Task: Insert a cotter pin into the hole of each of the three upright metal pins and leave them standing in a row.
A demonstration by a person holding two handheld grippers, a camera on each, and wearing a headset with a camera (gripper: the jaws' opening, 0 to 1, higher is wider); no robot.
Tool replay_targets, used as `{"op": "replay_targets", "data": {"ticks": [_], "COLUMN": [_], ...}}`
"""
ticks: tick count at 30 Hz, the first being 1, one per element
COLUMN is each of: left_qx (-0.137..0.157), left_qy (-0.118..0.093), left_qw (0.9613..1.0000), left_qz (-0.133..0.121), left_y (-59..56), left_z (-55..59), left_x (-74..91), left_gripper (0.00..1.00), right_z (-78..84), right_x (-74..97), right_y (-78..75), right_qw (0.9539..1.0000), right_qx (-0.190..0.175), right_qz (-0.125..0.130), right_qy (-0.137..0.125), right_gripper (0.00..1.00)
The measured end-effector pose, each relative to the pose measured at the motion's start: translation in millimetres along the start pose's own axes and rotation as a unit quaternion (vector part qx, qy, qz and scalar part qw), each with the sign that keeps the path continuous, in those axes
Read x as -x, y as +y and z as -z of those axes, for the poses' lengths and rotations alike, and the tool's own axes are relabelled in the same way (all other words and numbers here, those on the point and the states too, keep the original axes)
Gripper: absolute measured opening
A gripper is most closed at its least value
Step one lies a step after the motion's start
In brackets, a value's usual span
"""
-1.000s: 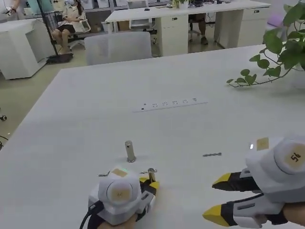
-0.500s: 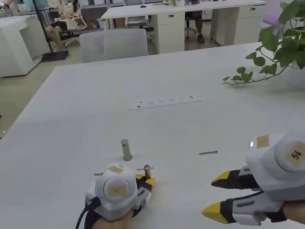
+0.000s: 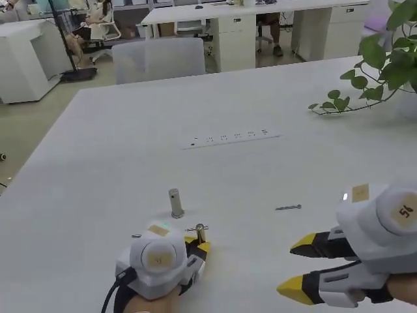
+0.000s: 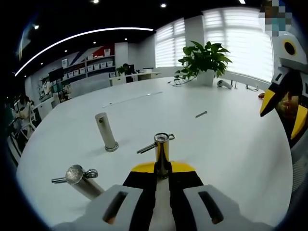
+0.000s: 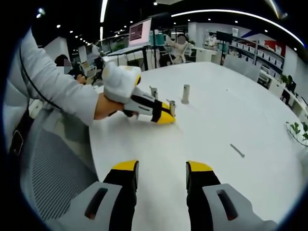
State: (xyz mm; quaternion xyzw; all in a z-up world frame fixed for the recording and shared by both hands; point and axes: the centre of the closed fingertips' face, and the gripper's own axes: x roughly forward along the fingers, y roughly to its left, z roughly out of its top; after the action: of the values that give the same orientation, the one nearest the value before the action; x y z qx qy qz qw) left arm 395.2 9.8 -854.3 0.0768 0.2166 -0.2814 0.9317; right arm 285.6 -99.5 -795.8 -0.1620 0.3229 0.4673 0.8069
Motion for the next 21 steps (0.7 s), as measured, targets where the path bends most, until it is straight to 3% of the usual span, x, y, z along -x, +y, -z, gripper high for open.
{"op": "replay_targets", "data": {"ticks": [5, 6, 11, 21], "left_qx": [-0.004, -0.016, -0.005, 0.004], "left_qy": [-0.002, 0.003, -0.002, 0.007], "left_qw": [1.0, 0.9999, 0.9998, 0.9998], "left_qz": [0.008, 0.006, 0.018, 0.021], "left_y": [-1.3, -0.4, -5.0, -1.6], "left_z": [-0.5, 0.5, -1.8, 2.3], "left_x": [0.1, 0.5, 1.2, 11.7], "left_gripper": [0.08, 0.09, 0.18, 0.21], "right_z": [-0.9, -0.9, -0.2, -2.3], "right_x": [0.4, 0.7, 0.8, 1.4], "right_y": [-0.9, -1.2, -2.5, -3.1], "right_qw": [1.0, 1.0, 1.0, 1.0], "right_qx": [0.0, 0.001, 0.001, 0.003], "right_qz": [0.001, 0.001, 0.002, 0.002], "right_qy": [0.0, 0.0, 0.001, -0.004], "right_gripper": [0.41, 0.41, 0.41, 0.41]}}
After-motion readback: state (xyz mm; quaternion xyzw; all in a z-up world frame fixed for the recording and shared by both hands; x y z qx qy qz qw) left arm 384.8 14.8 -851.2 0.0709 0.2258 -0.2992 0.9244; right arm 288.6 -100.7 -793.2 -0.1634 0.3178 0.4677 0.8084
